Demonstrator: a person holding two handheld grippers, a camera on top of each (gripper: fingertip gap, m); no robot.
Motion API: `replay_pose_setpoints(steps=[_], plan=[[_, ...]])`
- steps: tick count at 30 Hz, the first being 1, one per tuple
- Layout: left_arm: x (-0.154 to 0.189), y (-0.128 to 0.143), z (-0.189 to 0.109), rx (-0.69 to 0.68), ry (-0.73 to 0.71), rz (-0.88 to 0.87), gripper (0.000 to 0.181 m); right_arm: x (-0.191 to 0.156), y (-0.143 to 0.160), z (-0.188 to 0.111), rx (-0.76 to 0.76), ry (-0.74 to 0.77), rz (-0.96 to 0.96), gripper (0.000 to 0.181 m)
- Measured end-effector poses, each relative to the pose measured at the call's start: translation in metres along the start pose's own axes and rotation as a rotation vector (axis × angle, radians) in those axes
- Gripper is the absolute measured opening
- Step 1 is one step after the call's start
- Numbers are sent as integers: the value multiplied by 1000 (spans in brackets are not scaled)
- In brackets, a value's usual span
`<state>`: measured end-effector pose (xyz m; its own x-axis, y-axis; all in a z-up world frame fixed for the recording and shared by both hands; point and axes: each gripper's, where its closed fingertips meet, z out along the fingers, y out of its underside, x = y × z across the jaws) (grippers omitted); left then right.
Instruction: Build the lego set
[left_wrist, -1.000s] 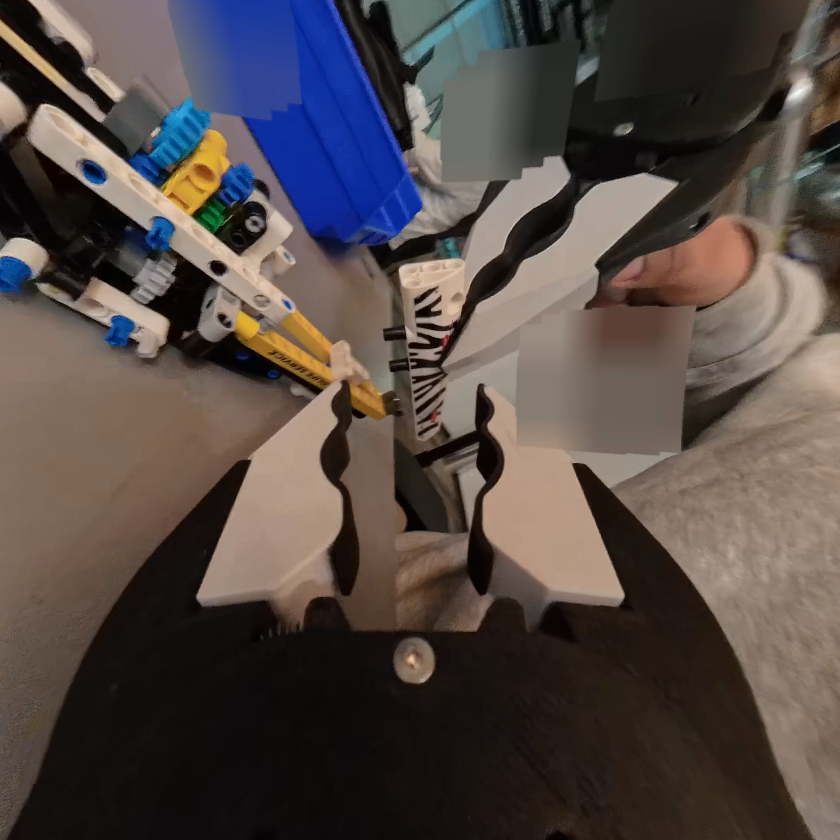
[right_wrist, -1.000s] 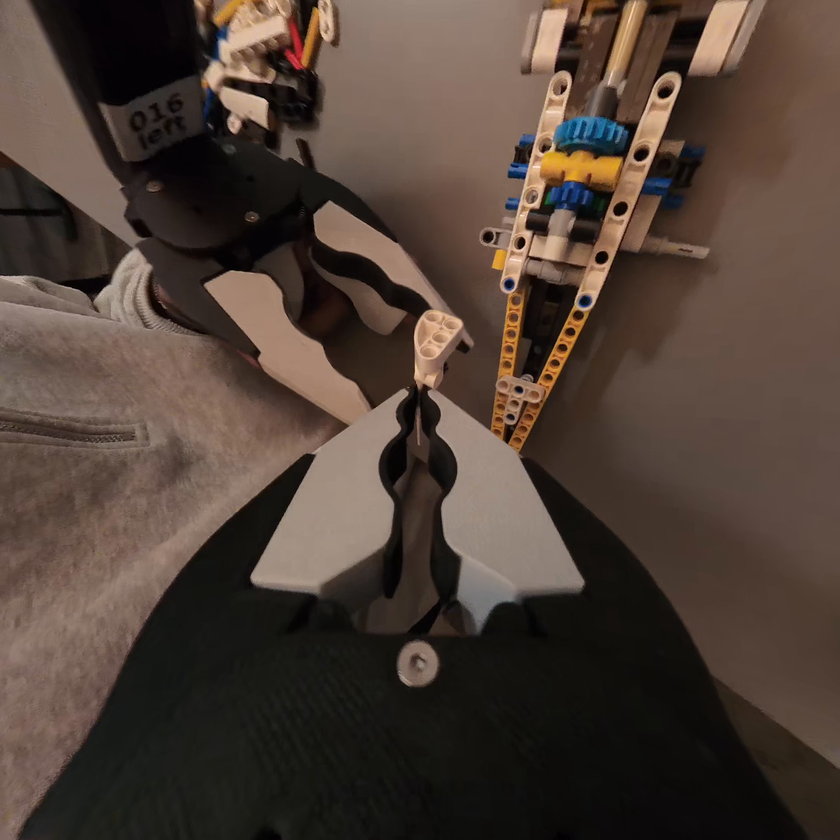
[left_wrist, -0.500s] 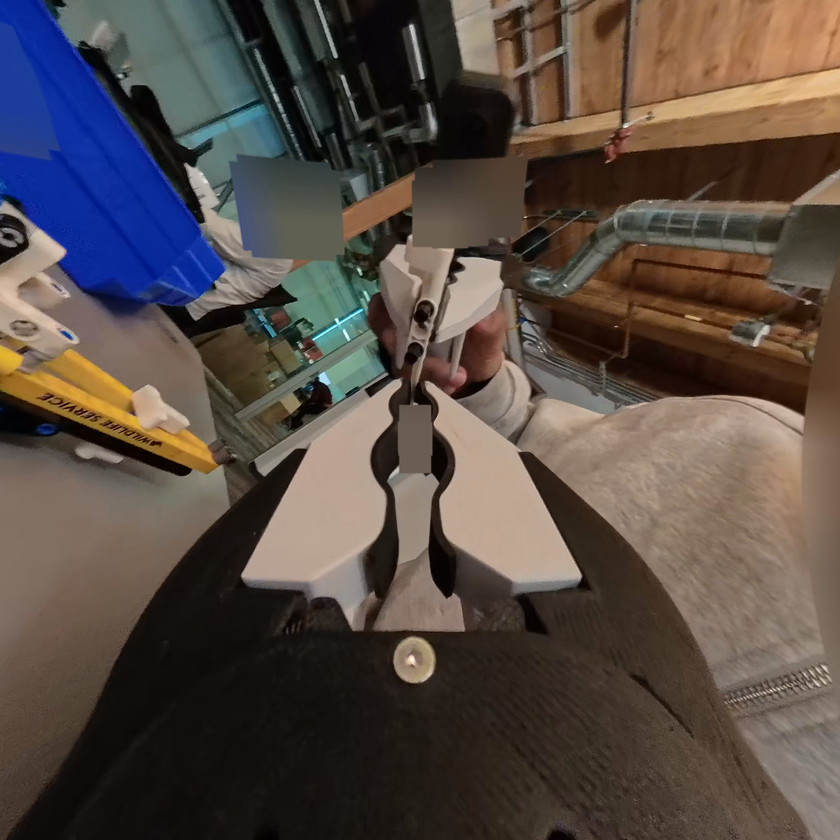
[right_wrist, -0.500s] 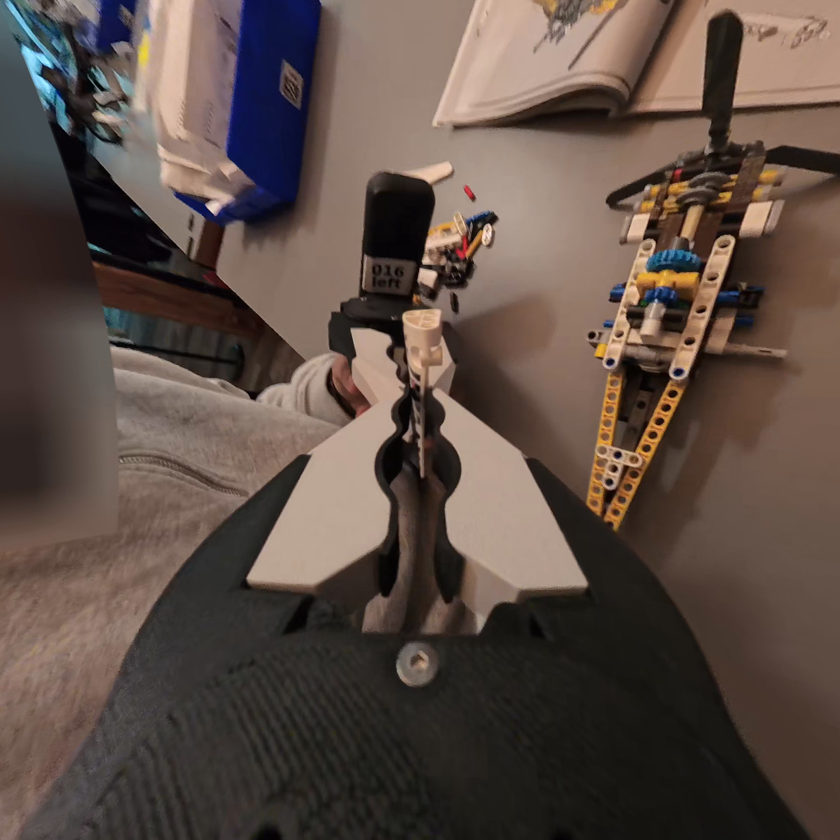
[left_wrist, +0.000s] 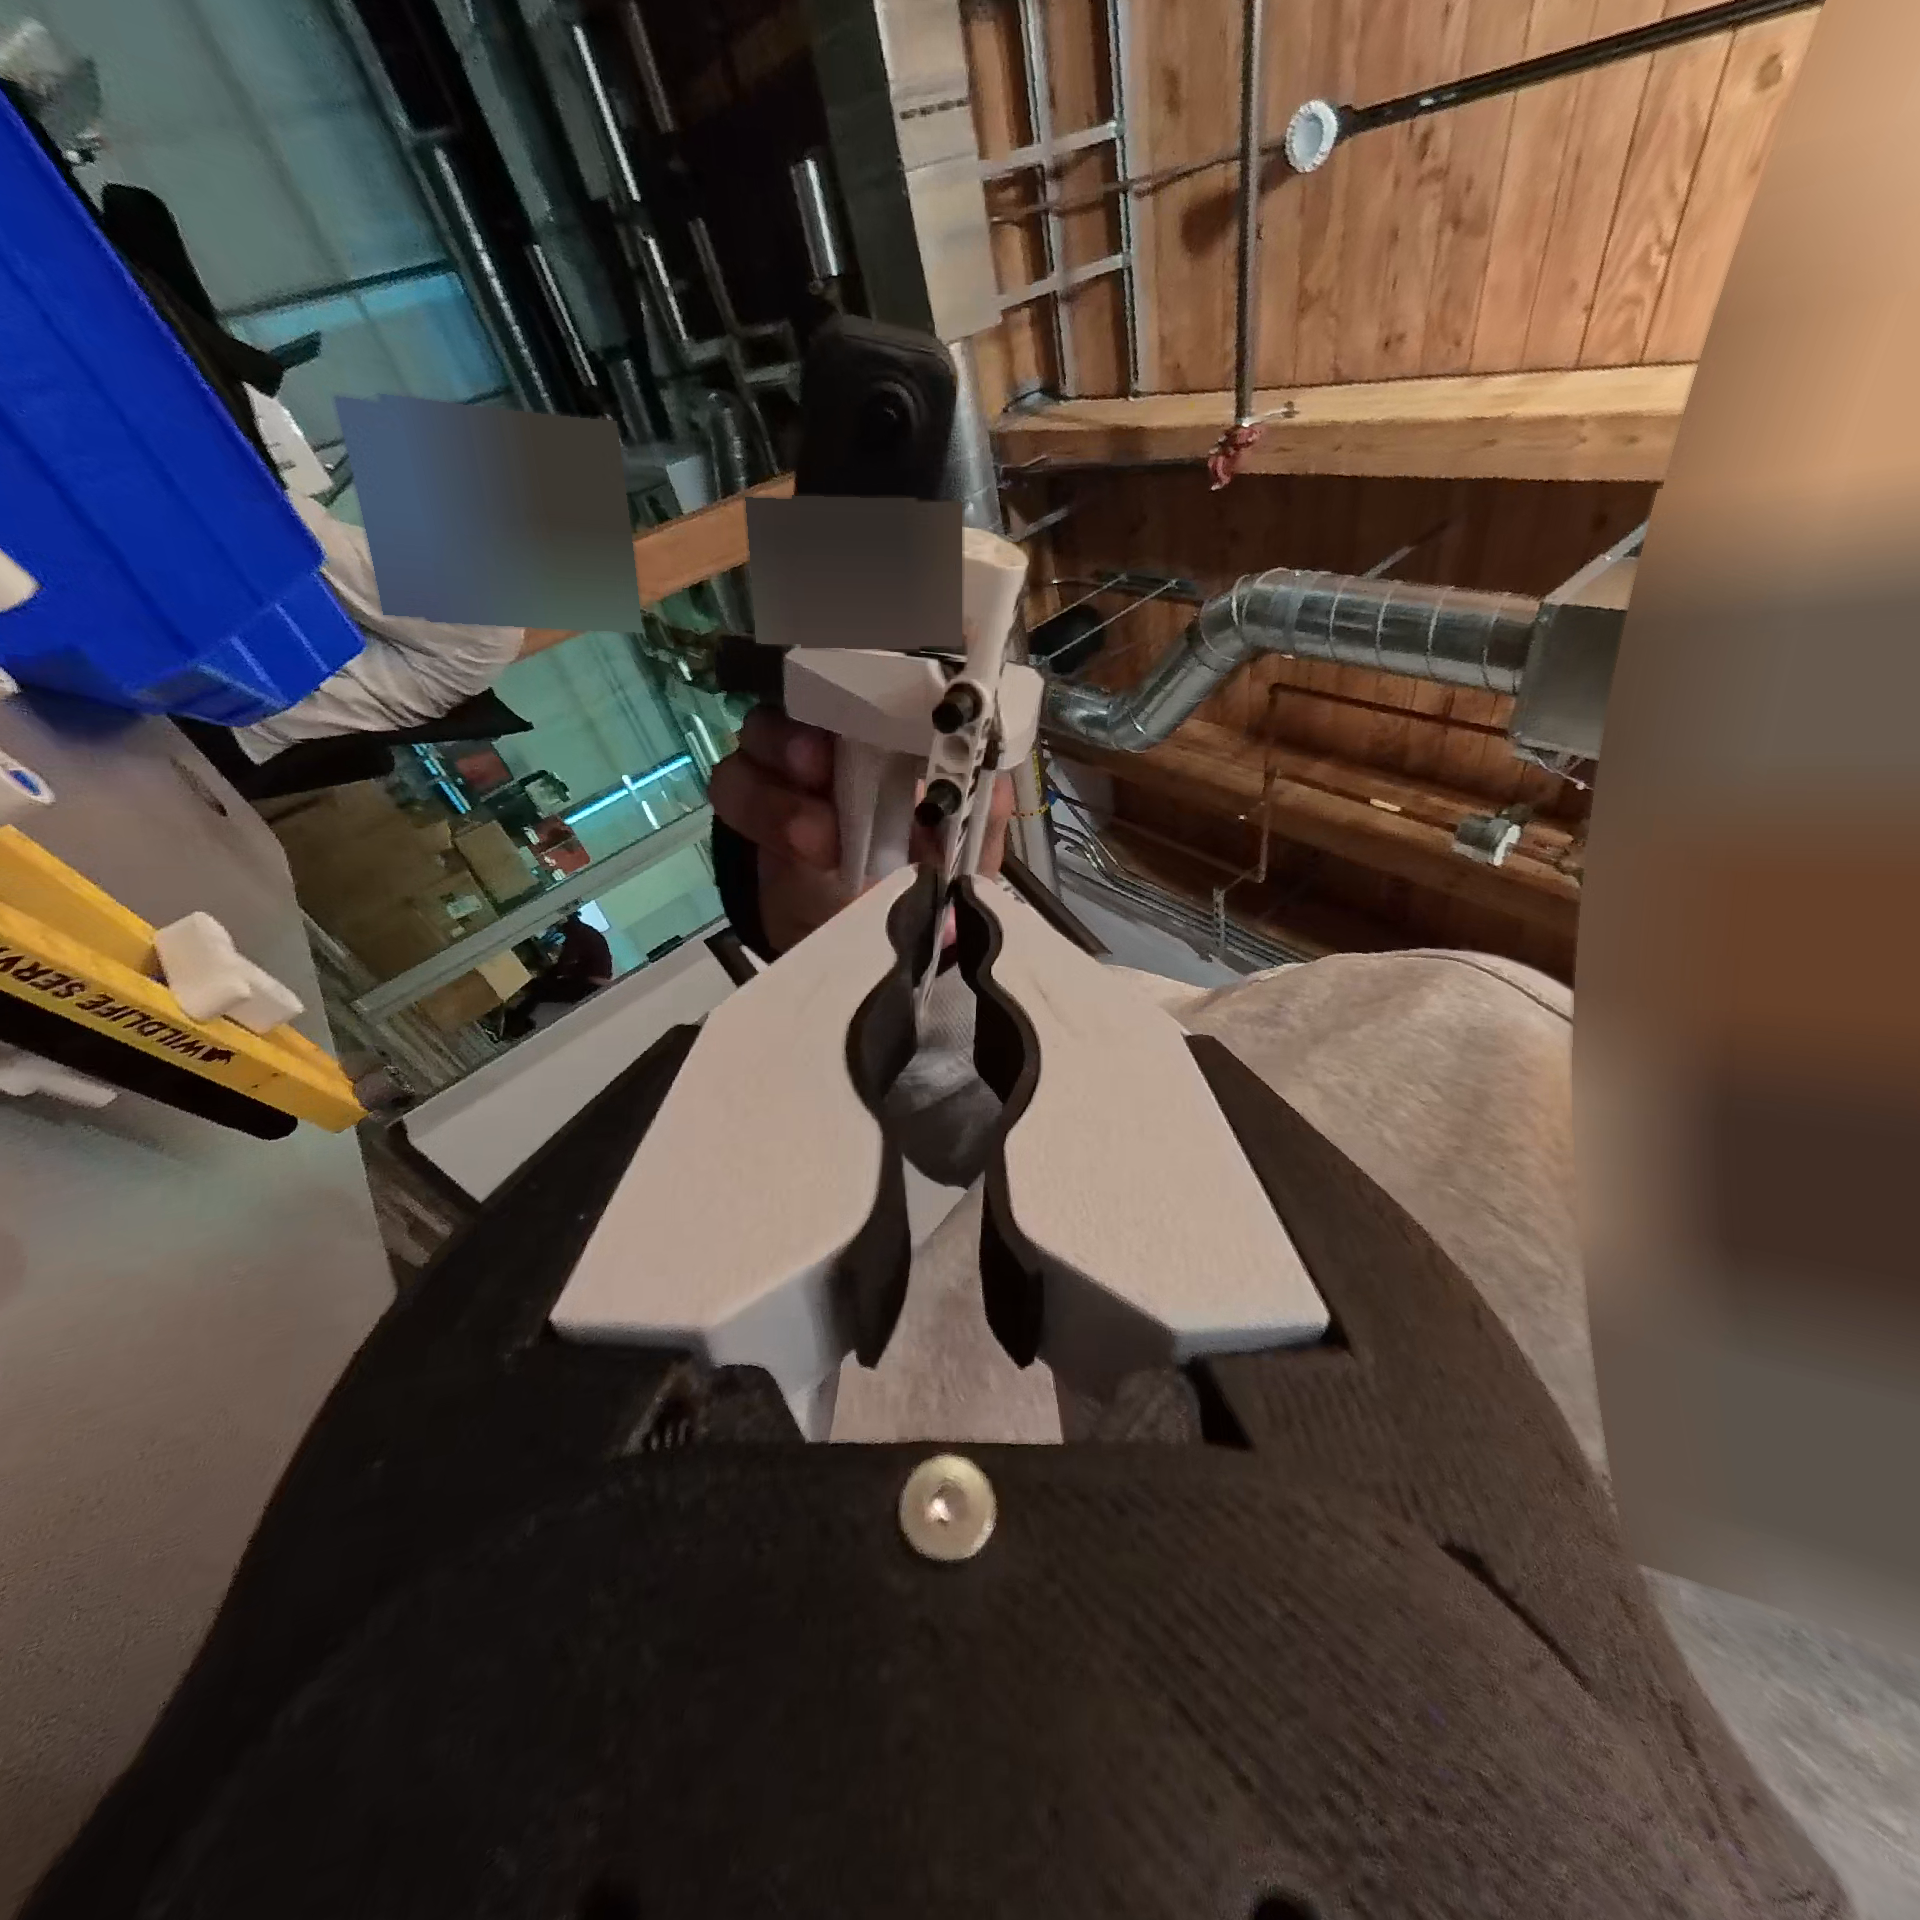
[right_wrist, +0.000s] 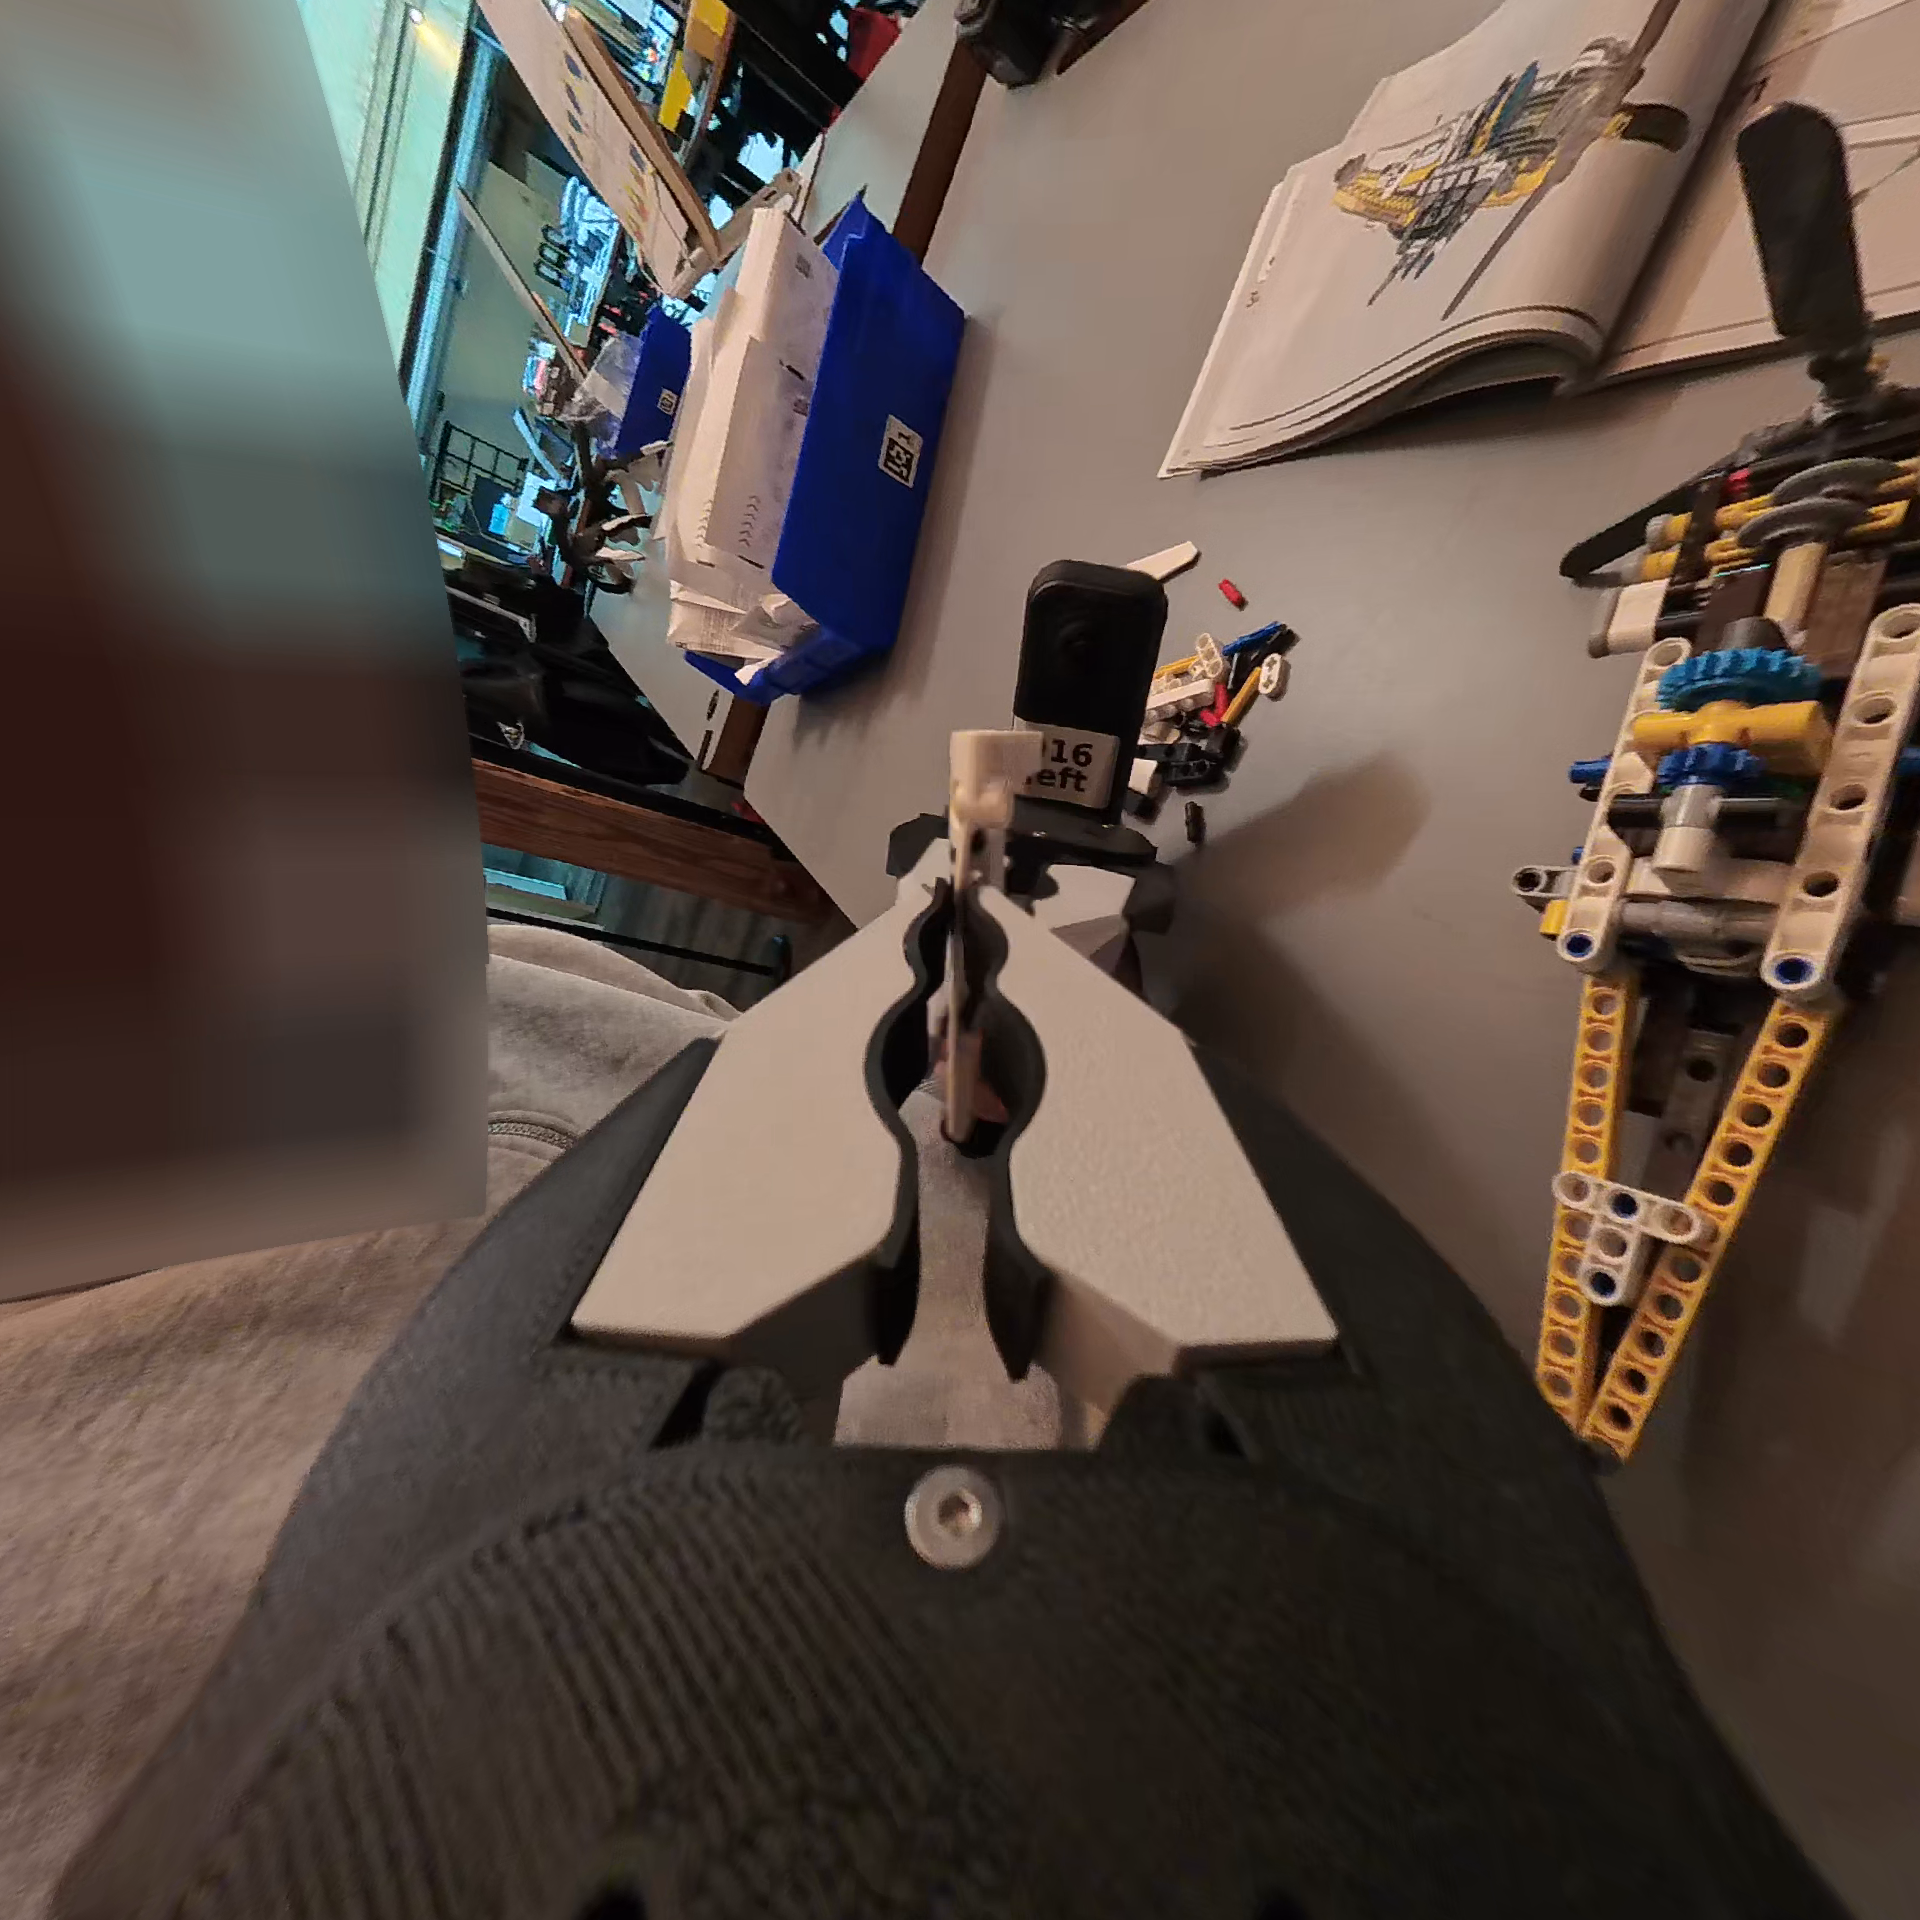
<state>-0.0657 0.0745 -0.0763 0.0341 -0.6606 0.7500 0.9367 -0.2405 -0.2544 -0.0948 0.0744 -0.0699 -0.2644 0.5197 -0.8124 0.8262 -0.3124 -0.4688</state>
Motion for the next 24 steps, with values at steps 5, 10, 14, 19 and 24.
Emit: replay_pose_setpoints(steps=[5, 10, 14, 19, 24], plan=[[-14, 6, 1, -24, -109, 75, 15, 11, -3, -7, -44, 116, -52, 0], [-46, 35, 6, -188, -298, 127, 34, 49, 8, -19, -224, 379, -111, 0], [-86, 36, -7, -201, -598, 138, 43, 79, 24, -25, -416, 556, -184, 0], [-107, 37, -14, -239, -808, 144, 78, 95, 33, -20, -516, 592, -181, 0], [-115, 25, -13, -211, -858, 137, 82, 107, 39, -17, -529, 590, -114, 0]])
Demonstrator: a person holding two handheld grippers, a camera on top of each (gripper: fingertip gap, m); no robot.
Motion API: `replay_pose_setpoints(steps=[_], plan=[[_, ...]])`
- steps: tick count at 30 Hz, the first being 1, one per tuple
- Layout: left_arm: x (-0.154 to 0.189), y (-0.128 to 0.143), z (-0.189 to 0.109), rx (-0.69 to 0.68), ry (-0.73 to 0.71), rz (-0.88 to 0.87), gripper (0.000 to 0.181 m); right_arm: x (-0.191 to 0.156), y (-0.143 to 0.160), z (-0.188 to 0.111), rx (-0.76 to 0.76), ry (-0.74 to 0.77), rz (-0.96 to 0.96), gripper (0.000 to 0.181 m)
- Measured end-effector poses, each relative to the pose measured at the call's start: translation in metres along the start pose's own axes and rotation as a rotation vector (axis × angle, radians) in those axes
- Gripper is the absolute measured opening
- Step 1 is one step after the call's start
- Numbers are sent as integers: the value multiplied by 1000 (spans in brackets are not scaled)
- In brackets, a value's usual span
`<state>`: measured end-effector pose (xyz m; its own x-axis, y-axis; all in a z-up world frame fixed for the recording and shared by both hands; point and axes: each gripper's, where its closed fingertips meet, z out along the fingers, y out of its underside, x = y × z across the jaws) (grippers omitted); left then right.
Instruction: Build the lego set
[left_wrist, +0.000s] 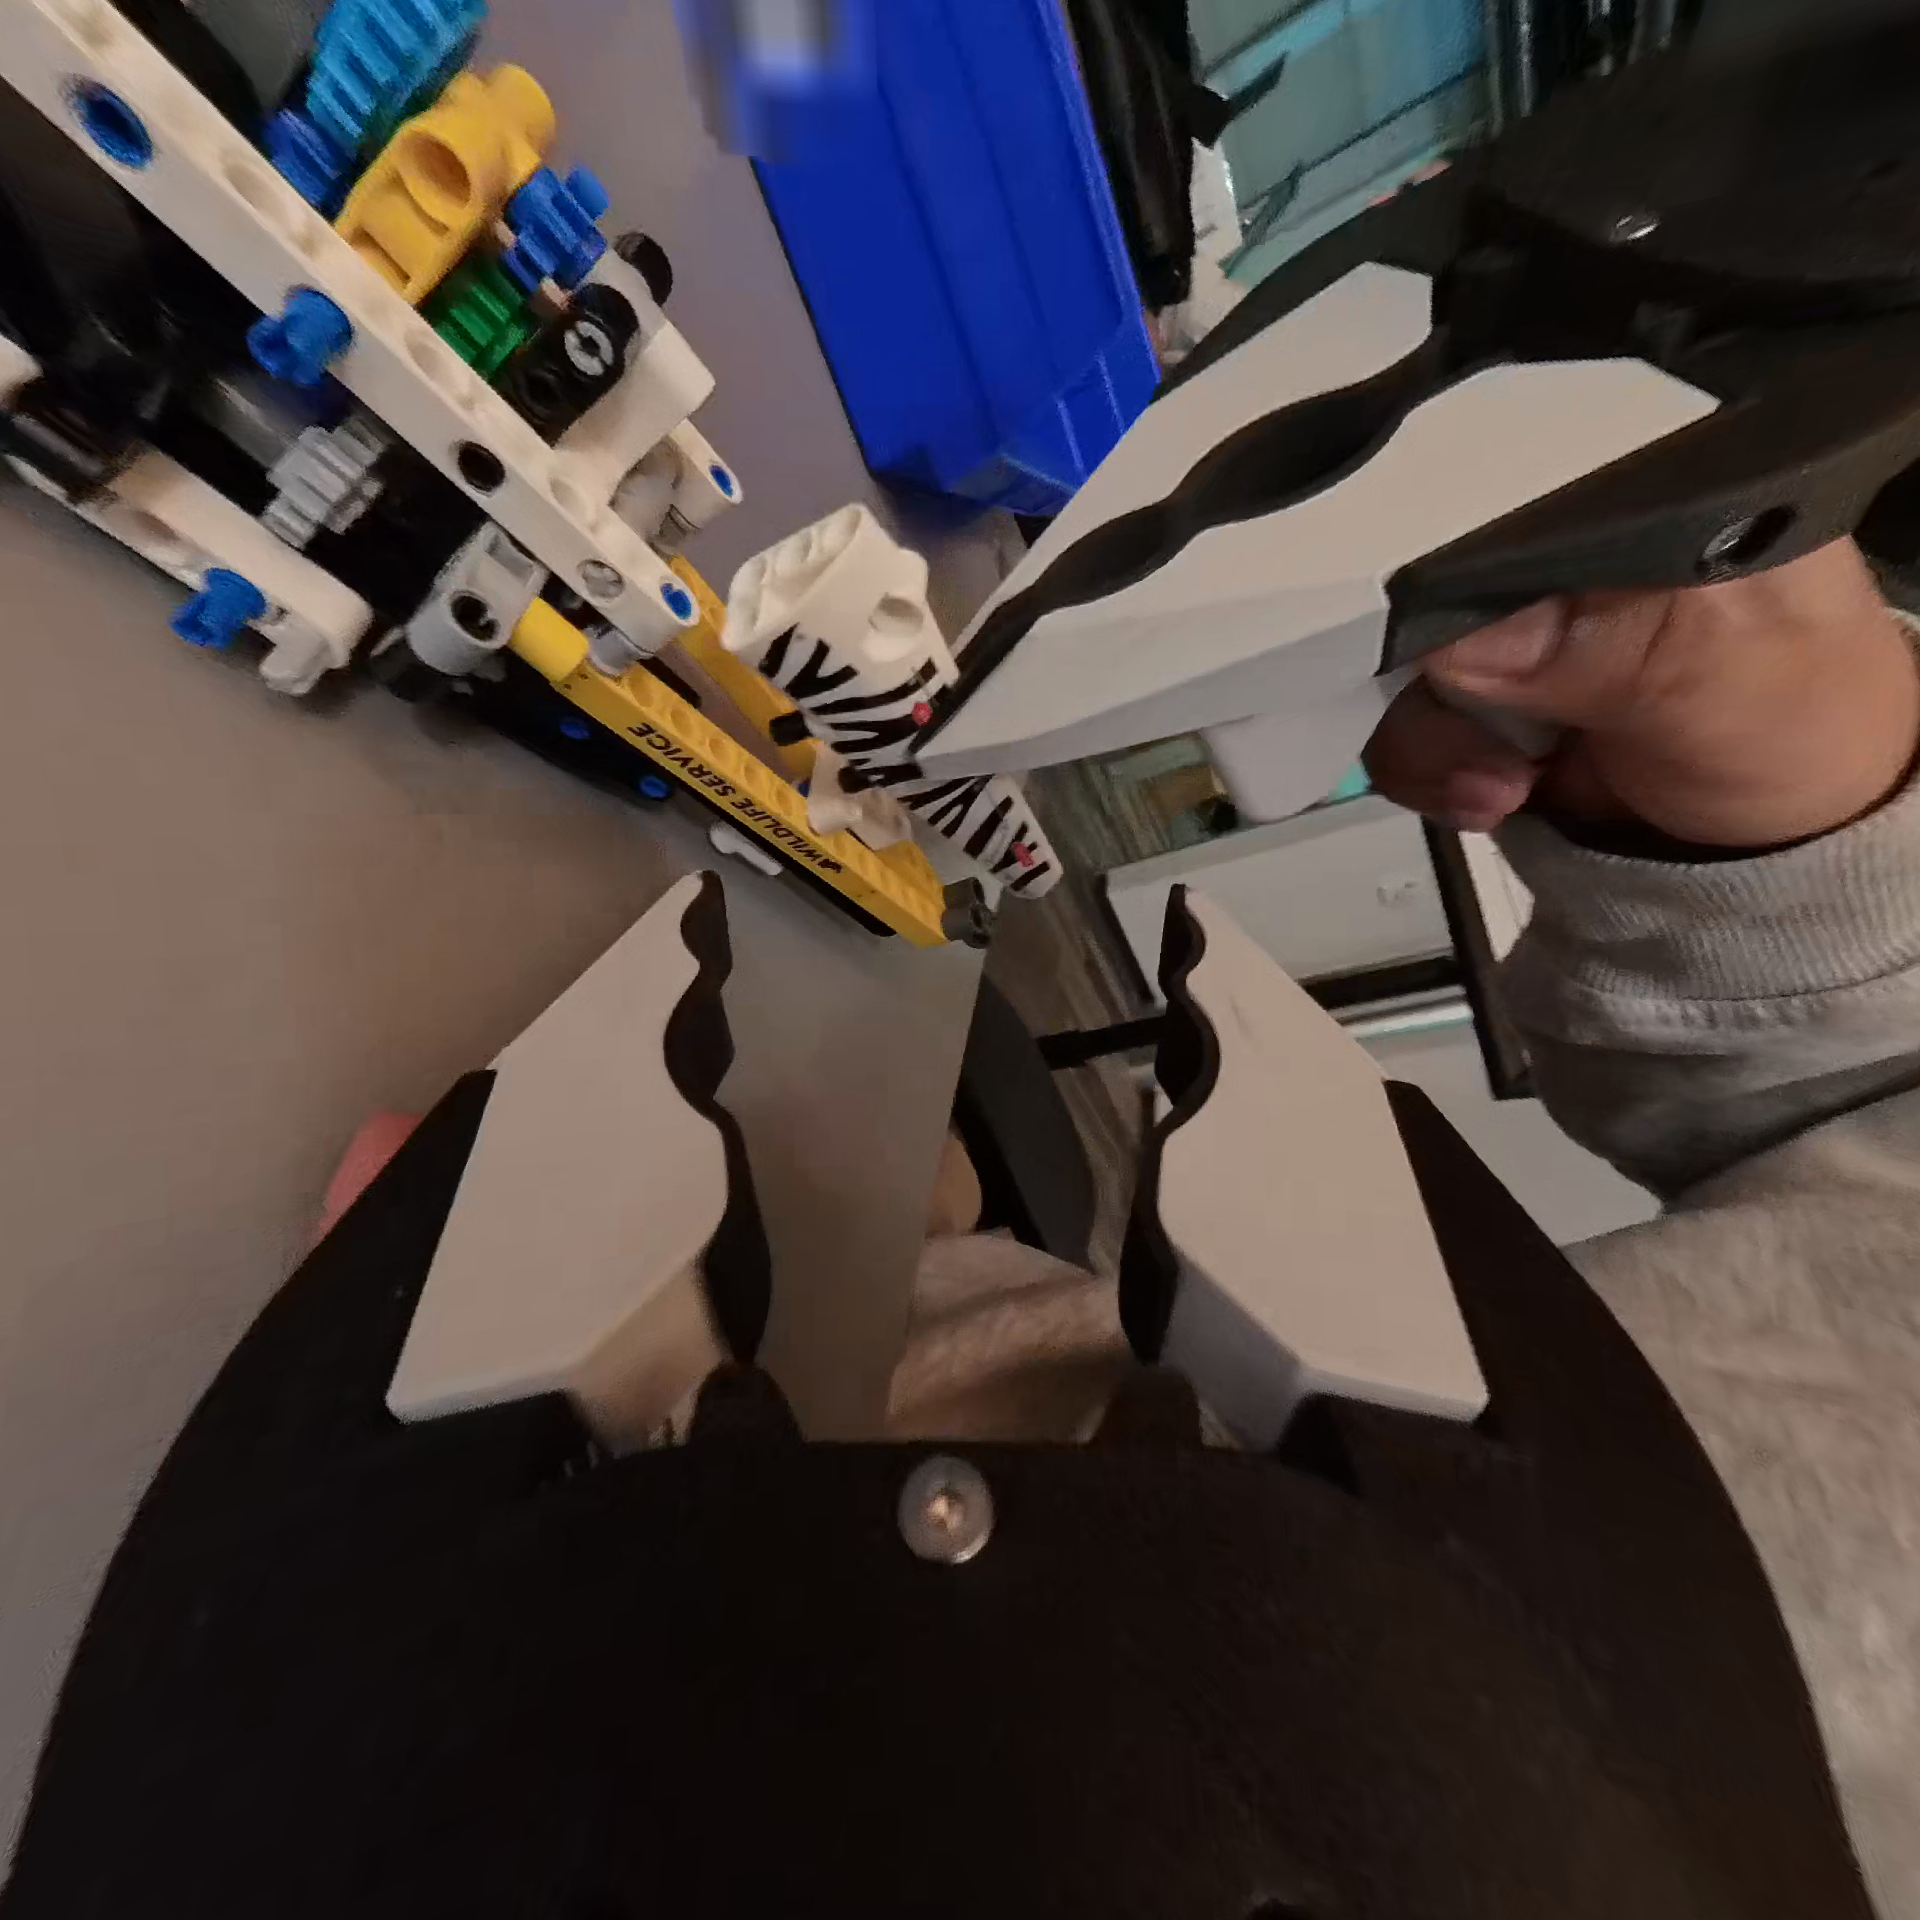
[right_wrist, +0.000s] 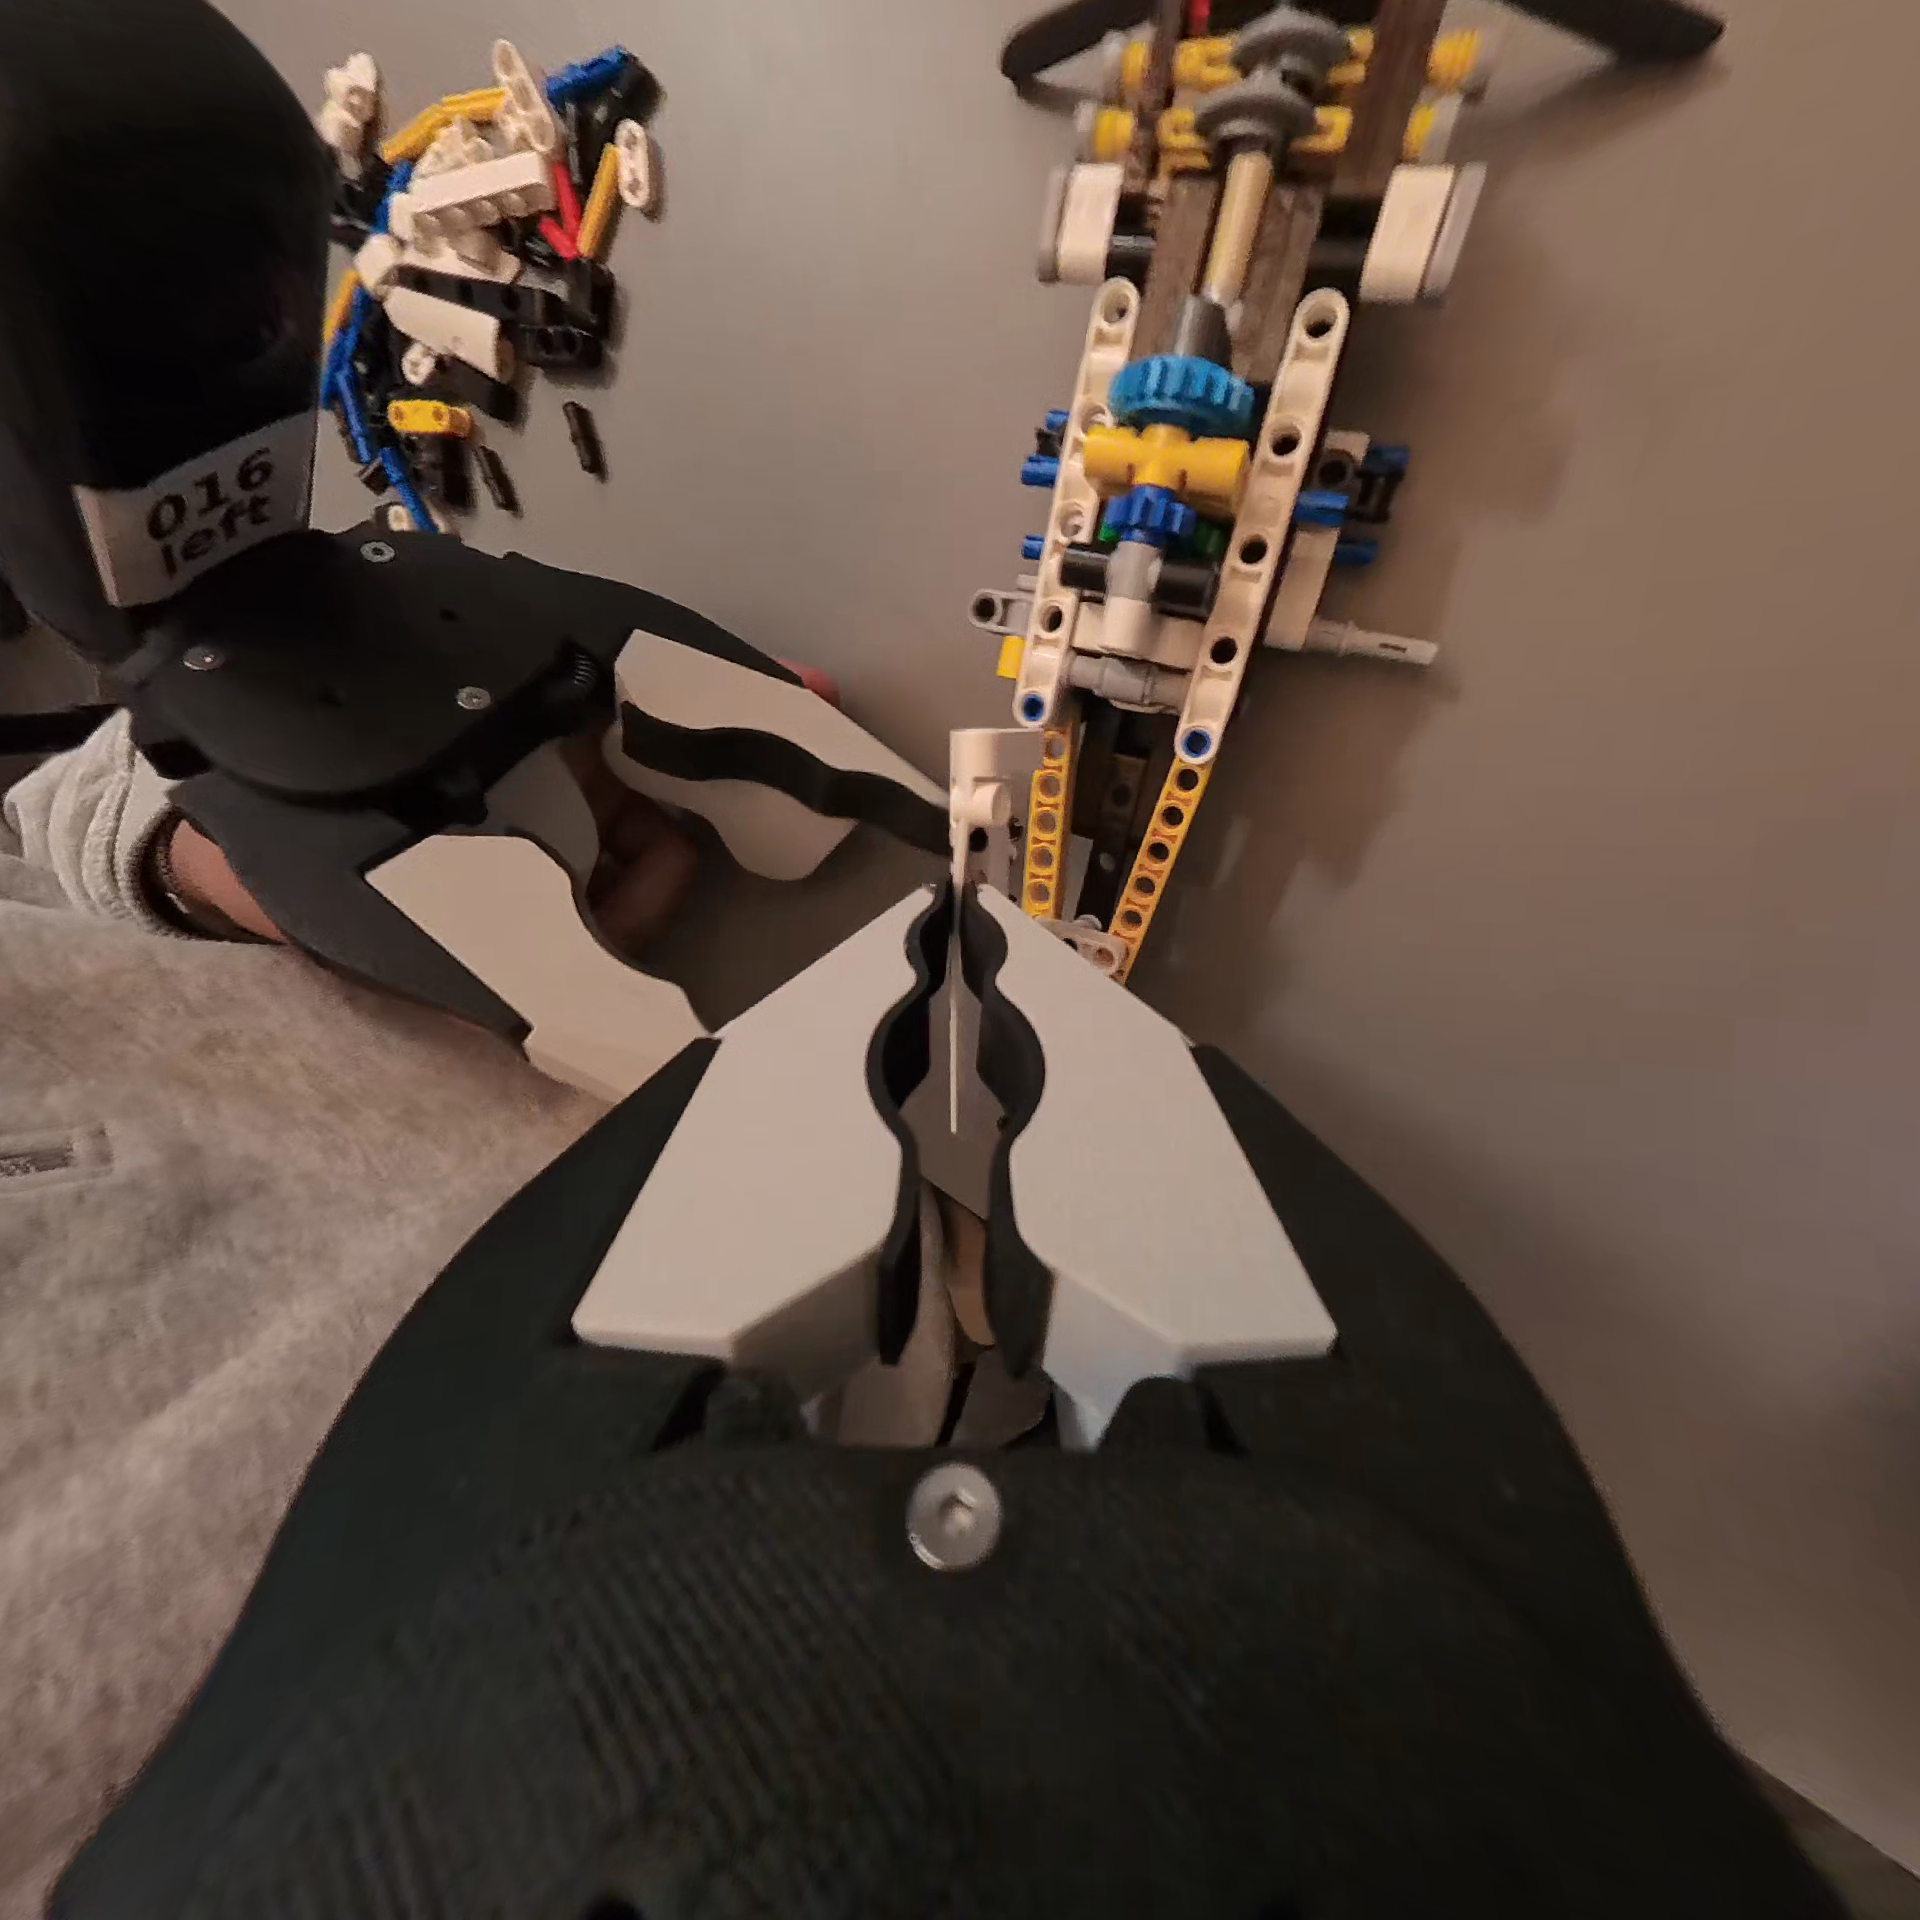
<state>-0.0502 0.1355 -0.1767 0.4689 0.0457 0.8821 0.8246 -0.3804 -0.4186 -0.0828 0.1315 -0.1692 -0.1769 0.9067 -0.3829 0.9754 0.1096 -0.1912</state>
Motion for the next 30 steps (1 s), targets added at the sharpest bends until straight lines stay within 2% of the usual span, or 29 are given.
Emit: replay_pose_setpoints(steps=[10, 30], plan=[[3, 3, 10, -42, 38, 23, 89, 8, 4, 7, -15, -2, 40, 0], [-3, -3, 11, -9, 82, 17, 72, 9, 3, 10, -51, 13, 43, 0]])
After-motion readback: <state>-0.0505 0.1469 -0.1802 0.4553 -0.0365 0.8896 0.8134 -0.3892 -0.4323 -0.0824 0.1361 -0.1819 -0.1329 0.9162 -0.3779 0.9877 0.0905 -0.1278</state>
